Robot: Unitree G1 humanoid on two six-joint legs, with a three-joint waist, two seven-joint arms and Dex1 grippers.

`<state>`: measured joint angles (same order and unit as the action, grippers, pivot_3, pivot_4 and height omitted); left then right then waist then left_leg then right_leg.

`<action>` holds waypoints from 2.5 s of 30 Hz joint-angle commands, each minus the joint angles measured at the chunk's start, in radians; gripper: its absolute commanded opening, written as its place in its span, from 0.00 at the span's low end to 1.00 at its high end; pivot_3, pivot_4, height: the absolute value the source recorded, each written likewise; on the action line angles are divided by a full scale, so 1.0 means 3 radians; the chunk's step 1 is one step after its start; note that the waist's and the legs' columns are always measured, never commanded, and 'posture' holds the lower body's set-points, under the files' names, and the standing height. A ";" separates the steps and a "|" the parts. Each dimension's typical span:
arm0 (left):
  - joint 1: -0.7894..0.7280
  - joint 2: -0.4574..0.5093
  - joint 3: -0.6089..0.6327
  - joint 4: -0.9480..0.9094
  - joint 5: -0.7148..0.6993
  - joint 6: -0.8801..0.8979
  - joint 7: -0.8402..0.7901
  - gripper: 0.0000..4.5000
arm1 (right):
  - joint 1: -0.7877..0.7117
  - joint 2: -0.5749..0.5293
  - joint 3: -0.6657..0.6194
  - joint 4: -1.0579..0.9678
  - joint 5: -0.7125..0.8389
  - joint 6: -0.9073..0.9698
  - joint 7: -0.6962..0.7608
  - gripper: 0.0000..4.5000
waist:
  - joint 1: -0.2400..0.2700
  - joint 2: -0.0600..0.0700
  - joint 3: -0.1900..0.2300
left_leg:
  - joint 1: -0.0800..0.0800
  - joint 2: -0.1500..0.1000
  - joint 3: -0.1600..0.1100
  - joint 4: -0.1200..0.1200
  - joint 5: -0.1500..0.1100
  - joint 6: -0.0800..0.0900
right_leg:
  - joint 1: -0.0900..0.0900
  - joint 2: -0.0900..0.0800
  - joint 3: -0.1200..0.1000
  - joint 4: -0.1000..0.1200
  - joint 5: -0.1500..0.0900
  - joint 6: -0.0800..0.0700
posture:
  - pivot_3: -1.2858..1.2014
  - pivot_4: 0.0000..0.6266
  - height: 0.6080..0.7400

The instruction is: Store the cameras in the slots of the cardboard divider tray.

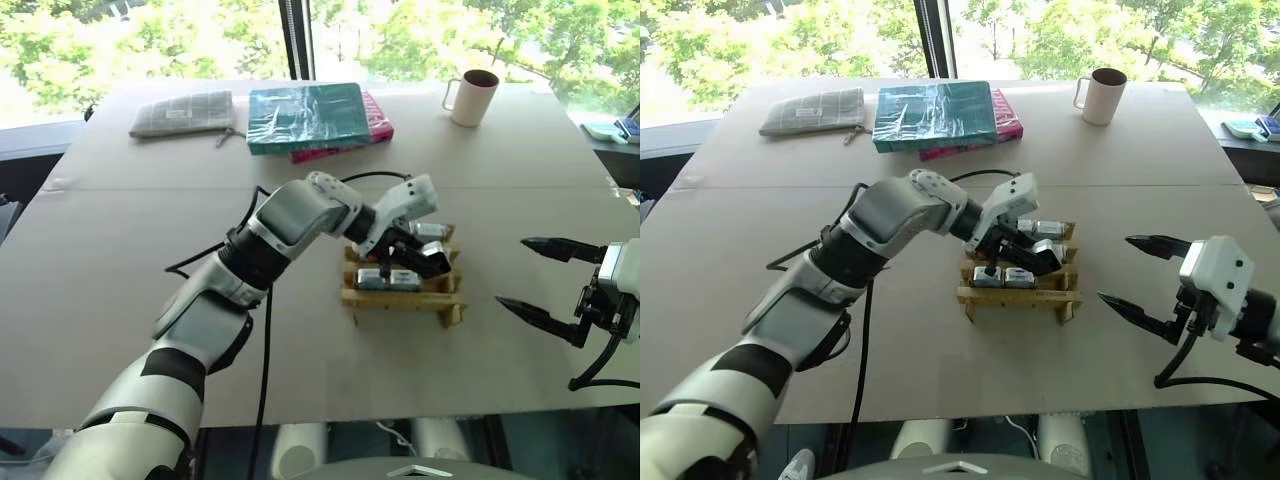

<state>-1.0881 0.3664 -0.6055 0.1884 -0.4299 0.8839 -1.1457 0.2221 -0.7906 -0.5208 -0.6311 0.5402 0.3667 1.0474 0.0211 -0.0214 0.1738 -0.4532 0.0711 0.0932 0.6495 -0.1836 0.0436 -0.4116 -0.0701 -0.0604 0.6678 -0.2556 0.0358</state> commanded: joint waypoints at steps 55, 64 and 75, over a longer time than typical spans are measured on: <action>-0.0353 -0.0424 0.0429 -0.0286 0.0653 0.0643 -0.0251 0.85 | 0.0761 0.0049 -0.0348 -0.0171 0.0016 -0.0507 -0.0124 1.00 | -0.0018 0.0005 -0.0002 | -0.0004 -0.0007 -0.0023 0.0011 -0.0001 0.0003 | 0.0011 0.0002 -0.0003 -0.0003 0.0000 0.0005 | 0.52 0.24 1.00; 0.0277 -0.0651 0.1753 -0.0440 0.0296 -0.0292 0.0612 0.85 | 0.0679 0.0098 -0.0169 -0.0147 -0.0055 -0.0426 -0.0293 1.00 | -0.0022 0.0005 -0.0003 | -0.0001 -0.0008 -0.0022 0.0011 -0.0001 0.0004 | 0.0013 0.0001 -0.0001 -0.0004 0.0002 0.0007 | 0.52 0.24 1.00; 0.2239 0.0075 0.2804 -0.1590 -0.0266 -0.0592 0.0807 0.99 | 0.0721 0.0431 -0.0126 0.0005 -0.0227 -0.0421 -0.0739 1.00 | -0.0015 0.0006 -0.0004 | 0.0009 0.0000 -0.0010 0.0006 -0.0001 0.0003 | 0.0014 0.0000 0.0008 0.0000 0.0010 -0.0004 | 0.52 0.24 1.00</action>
<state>-0.4541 0.3809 0.2180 -0.1856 -0.4761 0.7469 -0.9013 0.4375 -0.6677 -0.5310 -0.6138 0.4721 0.2513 0.8470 0.0166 -0.0195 0.1726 -0.4500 0.0712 0.0900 0.6514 -0.1838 0.0445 -0.4064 -0.0705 -0.0584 0.6679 -0.2525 0.0345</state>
